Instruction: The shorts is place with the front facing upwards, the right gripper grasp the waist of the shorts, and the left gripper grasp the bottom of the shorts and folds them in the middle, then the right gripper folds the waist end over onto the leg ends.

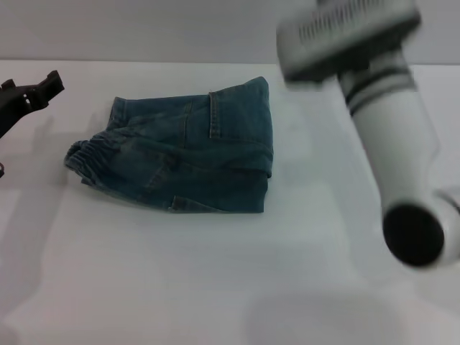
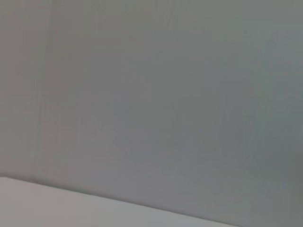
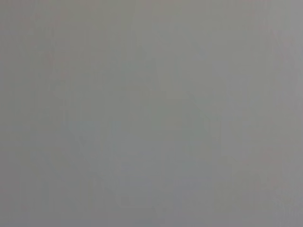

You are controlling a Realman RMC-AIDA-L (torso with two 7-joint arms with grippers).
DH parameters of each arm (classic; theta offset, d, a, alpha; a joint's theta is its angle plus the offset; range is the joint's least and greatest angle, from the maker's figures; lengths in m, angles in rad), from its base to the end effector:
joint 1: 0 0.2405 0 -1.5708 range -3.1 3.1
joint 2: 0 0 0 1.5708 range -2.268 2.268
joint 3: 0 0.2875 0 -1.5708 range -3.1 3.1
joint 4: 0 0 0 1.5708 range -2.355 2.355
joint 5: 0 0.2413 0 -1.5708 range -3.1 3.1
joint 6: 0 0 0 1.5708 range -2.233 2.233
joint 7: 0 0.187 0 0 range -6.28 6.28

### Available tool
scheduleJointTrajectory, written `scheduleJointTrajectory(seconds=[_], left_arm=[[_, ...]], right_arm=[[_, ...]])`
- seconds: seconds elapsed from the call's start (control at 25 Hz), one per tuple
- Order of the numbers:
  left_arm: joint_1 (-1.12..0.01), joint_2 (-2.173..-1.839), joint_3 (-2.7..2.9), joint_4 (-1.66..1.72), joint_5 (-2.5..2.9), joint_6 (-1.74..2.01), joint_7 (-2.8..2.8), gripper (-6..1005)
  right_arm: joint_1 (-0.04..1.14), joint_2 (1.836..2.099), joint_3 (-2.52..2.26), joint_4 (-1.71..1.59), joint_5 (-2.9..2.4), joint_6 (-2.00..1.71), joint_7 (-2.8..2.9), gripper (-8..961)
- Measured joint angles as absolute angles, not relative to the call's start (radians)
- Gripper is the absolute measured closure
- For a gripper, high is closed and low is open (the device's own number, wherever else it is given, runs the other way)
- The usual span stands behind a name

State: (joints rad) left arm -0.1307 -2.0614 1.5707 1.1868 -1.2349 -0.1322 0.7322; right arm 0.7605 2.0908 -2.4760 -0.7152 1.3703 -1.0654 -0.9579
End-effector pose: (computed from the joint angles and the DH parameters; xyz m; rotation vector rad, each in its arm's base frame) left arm -0.3358 0.4401 0.0057 -1.6001 -1.0498 -0.5267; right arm 0.1019 0.4774 -0.0956 -1.5707 -0.1052 0.6049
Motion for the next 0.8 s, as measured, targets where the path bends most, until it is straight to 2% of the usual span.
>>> scheduleJointTrajectory(seconds=[0.24,0.48,0.8], left_arm=[[-0.142,-2.061,1.588,1.184,-1.233,-0.106,0.733,168],[-0.145,-2.059,1.609,1.183,-1.232,-0.07,0.743,169],[-0.138,-2.059,1.655,1.185,-1.23,0.002,0.744,169]], right_arm=[[0.664,2.091,-2.601,-0.604,0.934,-1.109,-0.26,337],[0.556,2.088,-2.611,-0.619,0.882,-1.057,-0.072,351],[0.542,2.088,-2.698,-0.592,0.749,-0.933,0.052,667]])
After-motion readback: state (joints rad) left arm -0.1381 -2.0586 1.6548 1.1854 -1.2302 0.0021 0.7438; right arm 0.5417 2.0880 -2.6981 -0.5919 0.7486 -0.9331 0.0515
